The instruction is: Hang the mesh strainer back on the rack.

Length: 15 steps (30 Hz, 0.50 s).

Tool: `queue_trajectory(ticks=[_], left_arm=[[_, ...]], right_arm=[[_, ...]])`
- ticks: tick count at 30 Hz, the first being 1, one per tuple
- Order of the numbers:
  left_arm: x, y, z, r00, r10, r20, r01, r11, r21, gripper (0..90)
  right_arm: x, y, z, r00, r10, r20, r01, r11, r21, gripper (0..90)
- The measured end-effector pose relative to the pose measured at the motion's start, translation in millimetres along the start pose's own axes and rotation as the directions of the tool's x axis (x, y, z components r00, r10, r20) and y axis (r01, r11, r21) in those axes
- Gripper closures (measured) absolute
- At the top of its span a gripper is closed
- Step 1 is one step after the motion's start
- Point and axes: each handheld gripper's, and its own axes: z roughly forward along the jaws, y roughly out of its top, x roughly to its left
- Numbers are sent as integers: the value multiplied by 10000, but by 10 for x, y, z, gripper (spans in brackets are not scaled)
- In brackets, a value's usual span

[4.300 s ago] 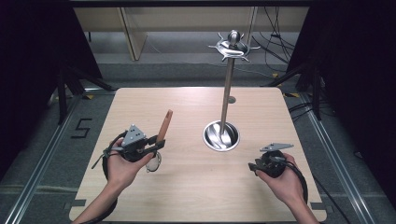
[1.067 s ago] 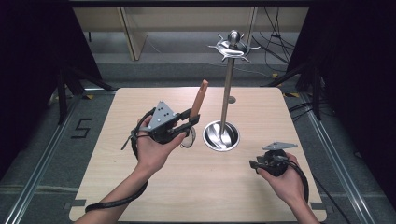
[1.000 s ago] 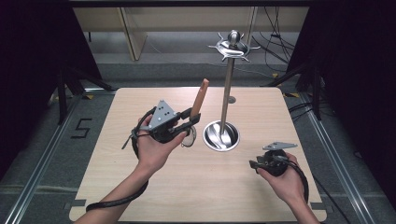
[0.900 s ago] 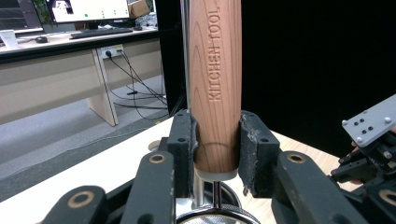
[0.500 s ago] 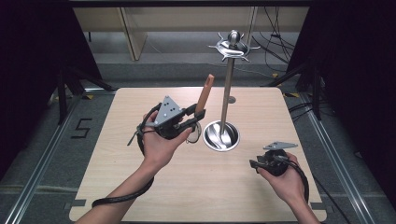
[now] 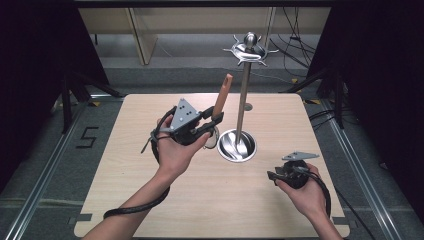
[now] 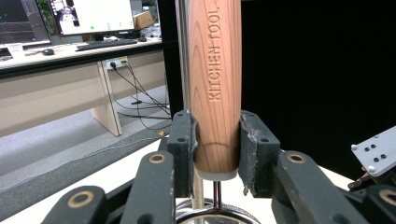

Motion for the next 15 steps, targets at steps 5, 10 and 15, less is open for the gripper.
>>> queue_trajectory(ticks=[5,10,15], left_arm=[[-21,42,18,10000,-98,10,98,9999,-32,678],[-24,97,38,10000,-36,-26,36,9998,-183,678],[-52,140,67,10000,-3,-69,0,9995,-326,678]], right_arm=[[2,2,-4,10000,-14,6,14,10000,-27,615],[0,1,-1,10000,-15,9,15,10000,-7,615],[3,3,0,10000,-7,-2,7,10000,-13,615]])
